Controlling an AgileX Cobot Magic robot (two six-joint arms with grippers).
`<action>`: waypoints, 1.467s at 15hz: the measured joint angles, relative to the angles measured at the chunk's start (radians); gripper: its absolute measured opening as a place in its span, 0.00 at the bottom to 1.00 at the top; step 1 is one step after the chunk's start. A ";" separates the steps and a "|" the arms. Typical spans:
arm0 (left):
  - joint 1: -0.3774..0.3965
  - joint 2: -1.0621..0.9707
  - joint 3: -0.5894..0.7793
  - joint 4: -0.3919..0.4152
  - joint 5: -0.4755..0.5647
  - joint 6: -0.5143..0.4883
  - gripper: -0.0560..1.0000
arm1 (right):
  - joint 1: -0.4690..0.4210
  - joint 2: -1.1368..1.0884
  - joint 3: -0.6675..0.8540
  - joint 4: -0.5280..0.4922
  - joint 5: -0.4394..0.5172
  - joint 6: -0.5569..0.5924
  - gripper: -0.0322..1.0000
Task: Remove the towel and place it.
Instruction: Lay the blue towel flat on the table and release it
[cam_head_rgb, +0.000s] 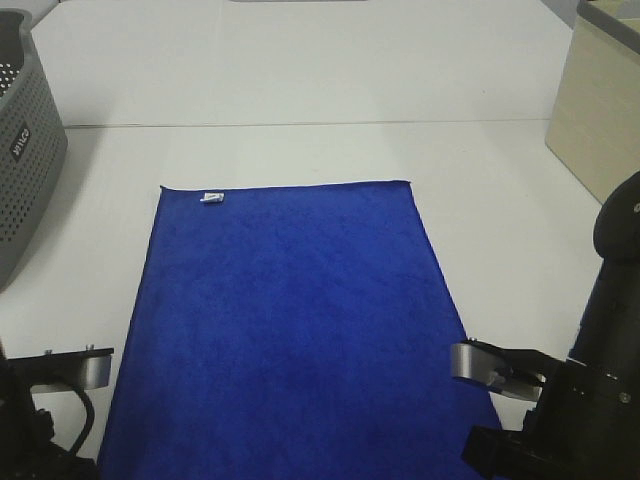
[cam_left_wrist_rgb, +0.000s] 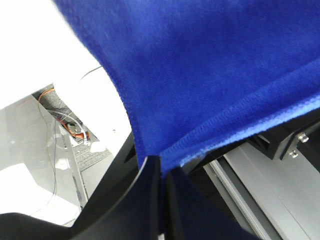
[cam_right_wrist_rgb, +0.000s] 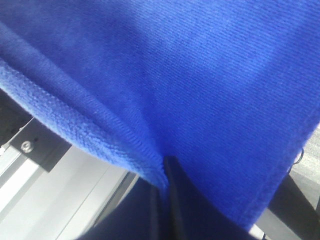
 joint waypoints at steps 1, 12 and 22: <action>0.000 0.012 -0.013 0.002 0.007 0.001 0.05 | 0.000 0.011 0.000 -0.003 -0.007 0.000 0.05; 0.000 0.044 -0.032 -0.004 0.027 -0.016 0.05 | 0.000 0.117 0.000 -0.004 -0.037 -0.042 0.05; 0.000 0.064 -0.032 -0.004 0.039 -0.022 0.05 | 0.000 0.139 -0.001 0.008 -0.036 -0.053 0.06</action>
